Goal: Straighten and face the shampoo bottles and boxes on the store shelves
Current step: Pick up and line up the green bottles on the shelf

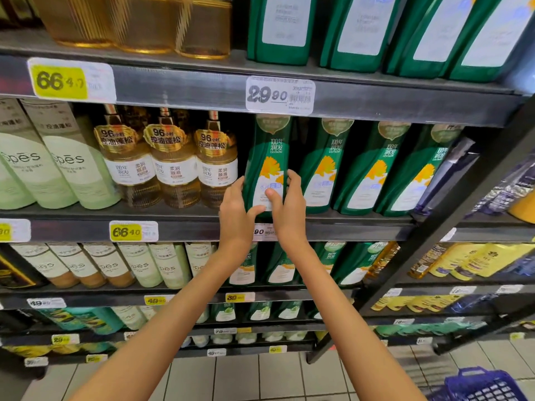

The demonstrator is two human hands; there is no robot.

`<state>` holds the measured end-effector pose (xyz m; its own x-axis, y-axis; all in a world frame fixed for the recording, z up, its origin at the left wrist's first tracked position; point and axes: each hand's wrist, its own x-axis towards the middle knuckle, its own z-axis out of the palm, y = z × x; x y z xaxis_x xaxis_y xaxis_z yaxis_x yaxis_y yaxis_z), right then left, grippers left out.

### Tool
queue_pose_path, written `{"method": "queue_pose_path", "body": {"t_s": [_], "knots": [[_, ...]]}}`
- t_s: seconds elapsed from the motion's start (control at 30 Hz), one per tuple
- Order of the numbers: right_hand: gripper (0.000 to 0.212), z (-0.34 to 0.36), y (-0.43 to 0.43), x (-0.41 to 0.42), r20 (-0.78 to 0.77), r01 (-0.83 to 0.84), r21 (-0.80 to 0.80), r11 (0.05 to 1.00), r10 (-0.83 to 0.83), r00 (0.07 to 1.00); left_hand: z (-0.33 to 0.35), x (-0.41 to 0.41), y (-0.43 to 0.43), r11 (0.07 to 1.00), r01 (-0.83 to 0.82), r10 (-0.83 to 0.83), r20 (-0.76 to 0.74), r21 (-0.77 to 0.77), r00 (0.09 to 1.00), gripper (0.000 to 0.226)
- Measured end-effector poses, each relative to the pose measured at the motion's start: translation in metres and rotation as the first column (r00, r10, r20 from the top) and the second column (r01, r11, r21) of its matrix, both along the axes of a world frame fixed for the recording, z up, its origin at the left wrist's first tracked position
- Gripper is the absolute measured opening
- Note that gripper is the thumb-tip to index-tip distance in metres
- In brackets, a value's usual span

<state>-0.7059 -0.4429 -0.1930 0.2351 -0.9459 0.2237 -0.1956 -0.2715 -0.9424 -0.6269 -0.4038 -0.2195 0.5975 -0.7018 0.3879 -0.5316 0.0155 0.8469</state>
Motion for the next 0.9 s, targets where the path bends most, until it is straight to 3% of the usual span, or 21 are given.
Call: {"method": "queue_pose_path", "body": {"t_s": [0.17, 0.5, 0.6, 0.8, 0.9], "knots": [[0.059, -0.015, 0.018, -0.01, -0.081, -0.023, -0.069, 0.997, 0.017, 0.997, -0.001, -0.005, -0.003, 1.0, -0.026, 0.026, -0.046, 0.006, 0.999, 0.06], [0.05, -0.026, 0.026, -0.029, -0.104, -0.05, 0.067, 0.996, 0.057, 0.993, -0.008, -0.017, -0.001, 0.986, -0.167, 0.168, -0.032, 0.018, 0.985, 0.052], [0.05, -0.023, 0.025, -0.03, -0.123, -0.06, 0.072, 0.996, 0.069, 0.99, -0.005, -0.013, -0.002, 0.985, -0.165, 0.164, 0.026, 0.041, 0.986, 0.048], [0.057, -0.021, 0.019, -0.025, -0.245, -0.088, 0.048, 0.995, 0.097, 0.965, -0.001, -0.011, -0.004, 0.977, -0.181, 0.141, 0.289, 0.117, 0.947, 0.051], [0.06, -0.021, 0.017, -0.025, -0.262, -0.103, 0.069, 0.992, 0.117, 0.958, 0.0, -0.012, -0.004, 0.976, -0.186, 0.145, 0.294, 0.116, 0.945, 0.05]]}}
